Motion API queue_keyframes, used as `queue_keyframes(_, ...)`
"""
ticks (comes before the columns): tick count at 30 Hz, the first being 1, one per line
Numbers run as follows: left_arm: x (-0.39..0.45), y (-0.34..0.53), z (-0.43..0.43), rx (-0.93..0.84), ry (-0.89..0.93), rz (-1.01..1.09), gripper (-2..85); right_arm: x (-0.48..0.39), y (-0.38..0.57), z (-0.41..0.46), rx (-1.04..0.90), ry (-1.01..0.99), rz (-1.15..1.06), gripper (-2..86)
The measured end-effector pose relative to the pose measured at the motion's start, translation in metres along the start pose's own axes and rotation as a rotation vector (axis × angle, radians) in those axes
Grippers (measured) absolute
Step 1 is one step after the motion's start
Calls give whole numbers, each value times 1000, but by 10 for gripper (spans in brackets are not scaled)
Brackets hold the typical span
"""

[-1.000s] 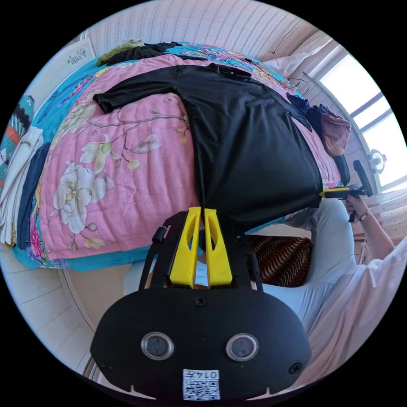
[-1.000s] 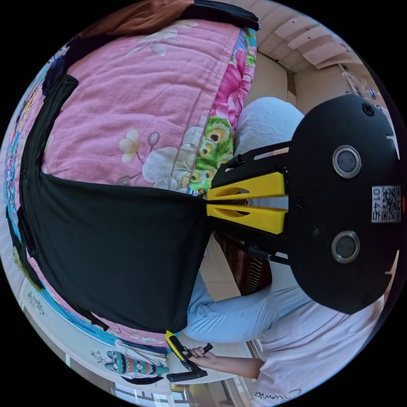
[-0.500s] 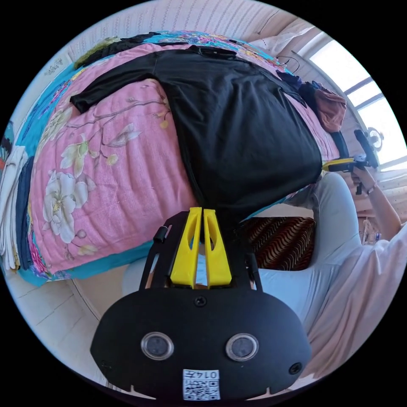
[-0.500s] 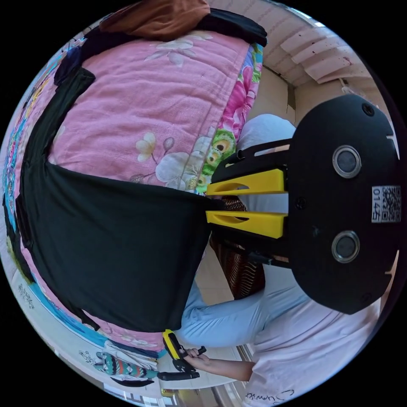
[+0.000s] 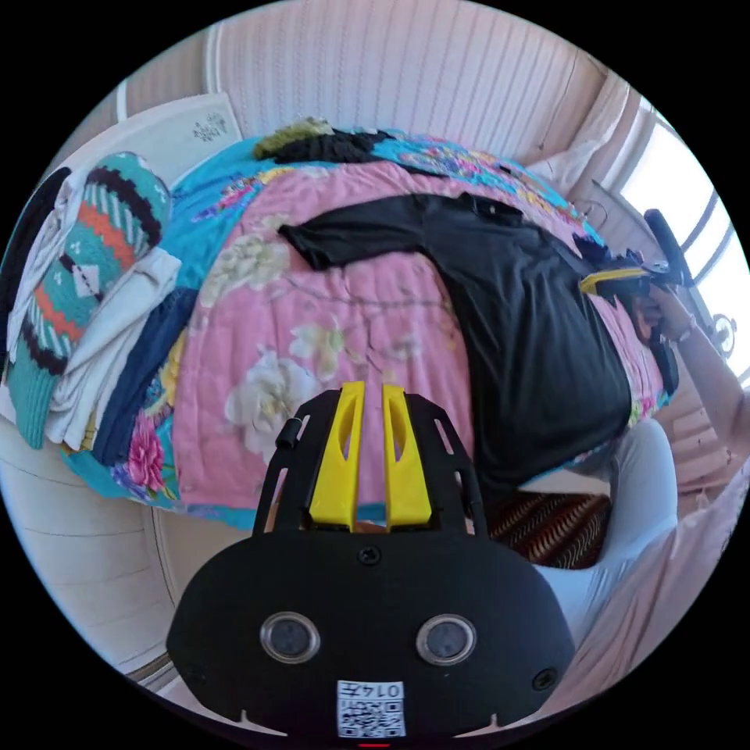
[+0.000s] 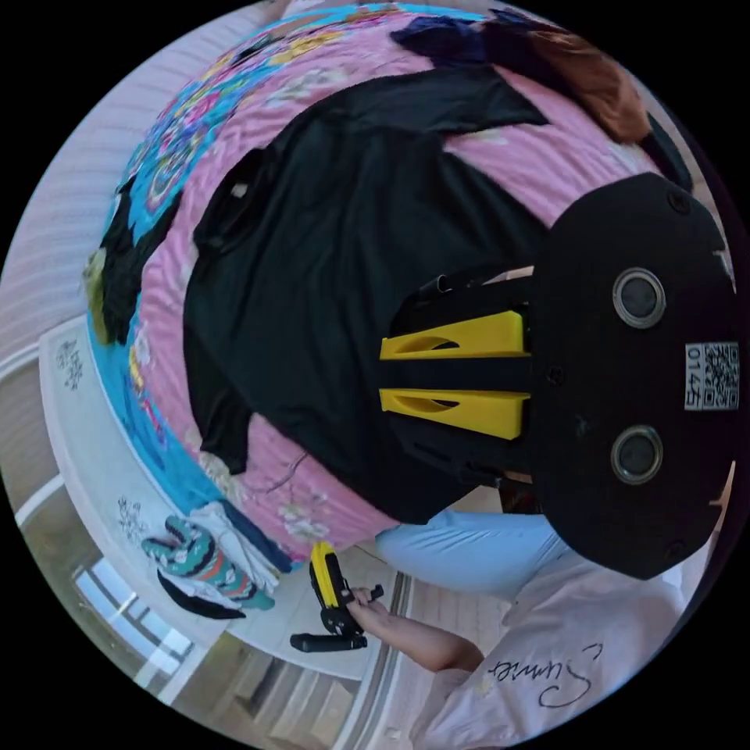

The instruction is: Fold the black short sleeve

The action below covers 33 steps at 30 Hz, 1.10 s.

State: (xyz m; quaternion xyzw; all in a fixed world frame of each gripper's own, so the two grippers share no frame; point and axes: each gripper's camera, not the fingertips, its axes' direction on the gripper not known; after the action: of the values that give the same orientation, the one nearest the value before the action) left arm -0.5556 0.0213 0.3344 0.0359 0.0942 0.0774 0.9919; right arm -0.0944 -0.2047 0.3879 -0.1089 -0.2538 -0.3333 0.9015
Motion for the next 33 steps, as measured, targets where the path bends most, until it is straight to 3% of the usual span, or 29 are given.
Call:
queue_keyframes(6, -34, -77, 50, 83, -26, -141, 82, -55, -153, 66, -31, 82, -197, 62)
queue_keyframes(9, -48, -94, 86, 19, -86, -202, 82, -67, -211, 93, -17, 56, -202, 60)
queue_keyframes(12, -59, -94, 111, -25, -18, -257, 76, -76, -247, 123, 2, 30, -188, 58)
queue_keyframes(15, -59, -86, 120, 16, -23, -265, 63, -89, -270, 157, -5, 60, -202, 73)
queue_keyframes(20, -48, -89, 129, 10, -44, -196, 6, -91, -279, 205, 5, 100, -131, 98)
queue_keyframes(27, -54, -89, 130, 33, 34, -219, -9, -56, -261, 177, 98, 67, -68, 10)
queue_keyframes(33, -21, -92, 72, 328, 196, -56, -10, 12, -169, 66, 399, -74, 30, 3)
